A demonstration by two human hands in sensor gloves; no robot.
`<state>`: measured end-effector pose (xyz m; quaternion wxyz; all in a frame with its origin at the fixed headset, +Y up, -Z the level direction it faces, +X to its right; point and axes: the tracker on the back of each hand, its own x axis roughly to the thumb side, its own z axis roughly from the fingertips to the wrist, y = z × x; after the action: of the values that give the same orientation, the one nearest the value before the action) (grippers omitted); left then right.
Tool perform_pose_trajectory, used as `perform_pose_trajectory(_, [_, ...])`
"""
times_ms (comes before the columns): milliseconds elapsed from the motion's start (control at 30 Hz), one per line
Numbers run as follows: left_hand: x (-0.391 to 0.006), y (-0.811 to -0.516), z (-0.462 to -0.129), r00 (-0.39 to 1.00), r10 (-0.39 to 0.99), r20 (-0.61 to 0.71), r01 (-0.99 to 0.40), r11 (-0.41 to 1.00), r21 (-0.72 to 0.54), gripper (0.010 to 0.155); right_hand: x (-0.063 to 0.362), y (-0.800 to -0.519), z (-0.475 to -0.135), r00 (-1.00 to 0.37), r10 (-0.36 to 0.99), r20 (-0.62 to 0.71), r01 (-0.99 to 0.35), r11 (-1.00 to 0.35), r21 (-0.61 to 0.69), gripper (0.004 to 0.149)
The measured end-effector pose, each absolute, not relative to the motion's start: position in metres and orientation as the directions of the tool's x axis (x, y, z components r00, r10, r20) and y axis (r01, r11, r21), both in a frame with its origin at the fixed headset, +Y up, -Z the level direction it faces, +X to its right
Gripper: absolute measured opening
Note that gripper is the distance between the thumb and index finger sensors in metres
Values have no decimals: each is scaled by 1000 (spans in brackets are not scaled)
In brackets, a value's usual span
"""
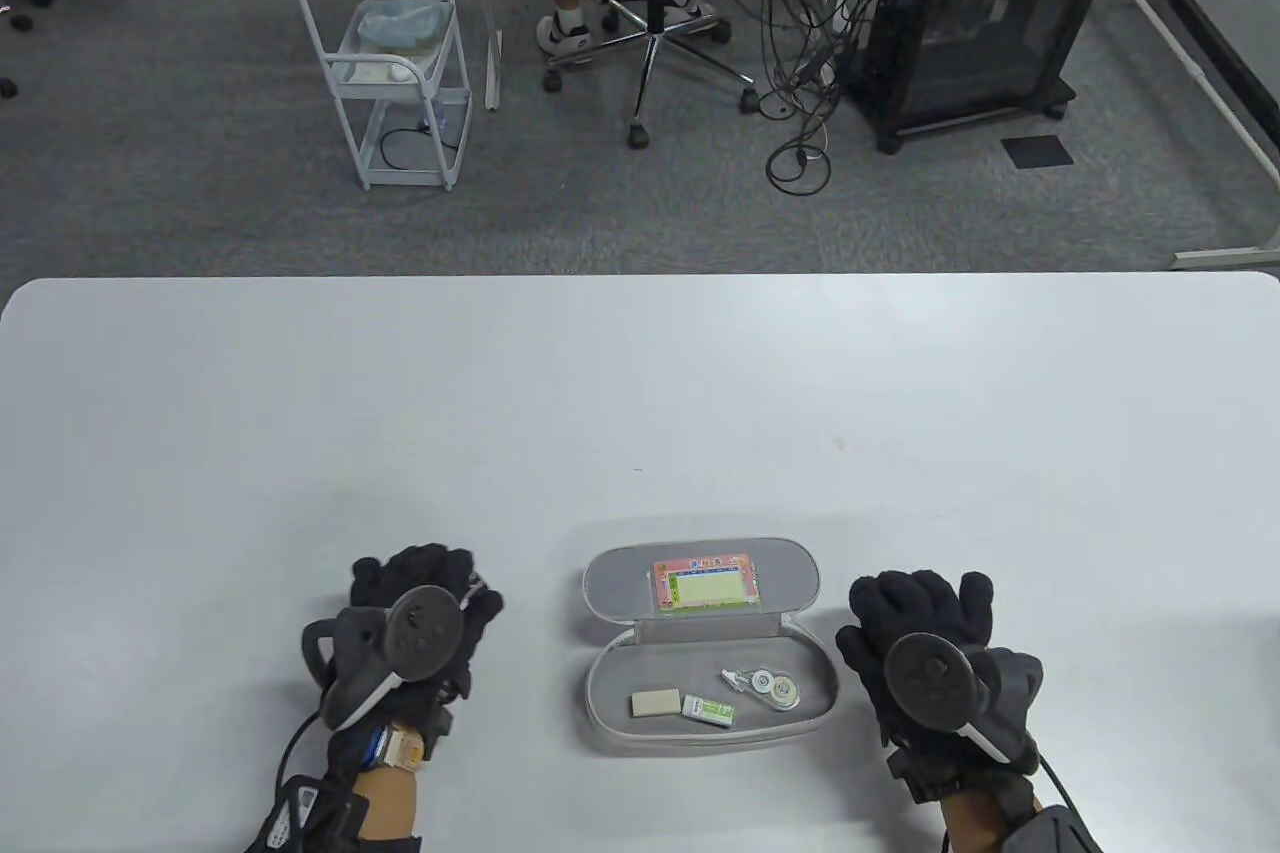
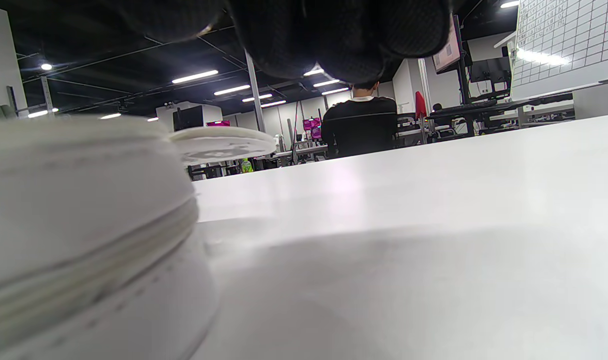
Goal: Pack double-layer zippered pencil case
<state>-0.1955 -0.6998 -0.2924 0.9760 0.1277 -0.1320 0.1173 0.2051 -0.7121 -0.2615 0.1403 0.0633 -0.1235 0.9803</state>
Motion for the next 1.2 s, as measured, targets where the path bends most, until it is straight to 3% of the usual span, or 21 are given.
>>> perform_pose_trajectory(200, [-92,-712,-269,833,-79,547,-33,981,191,53,202,-716,-263,-959,240,153,-269,-939,-213,58])
perform_pose_trajectory(367, [-78,-722,-267,804,-197,561,63,966,249,54,198,-716,-262,-959,228,167,-261,-942,-212,58])
perform_pose_trajectory(533, [-84,-729,-272,853,-70,516,23,995,98,56,197,-718,-263,-961,220,167,-251,-946,-203,58])
perform_pose_trajectory(867, [-92,-723,-271,841,-67,537,-19,988,153,61,197,-718,-263,-962,221,162,-251,-947,-201,59])
perform_pose_trajectory(967, [-115,-717,-279,891,50,451,-132,980,151,69,200,-717,-263,-959,234,159,-263,-943,-205,59])
perform_pose_trajectory(1100, [-156,-734,-301,930,279,239,-281,959,-29,78,204,-716,-264,-957,245,154,-274,-940,-204,59])
perform_pose_trajectory(1200, [-173,-749,-309,897,405,178,-381,911,-159,82,205,-718,-265,-956,251,152,-277,-943,-184,60])
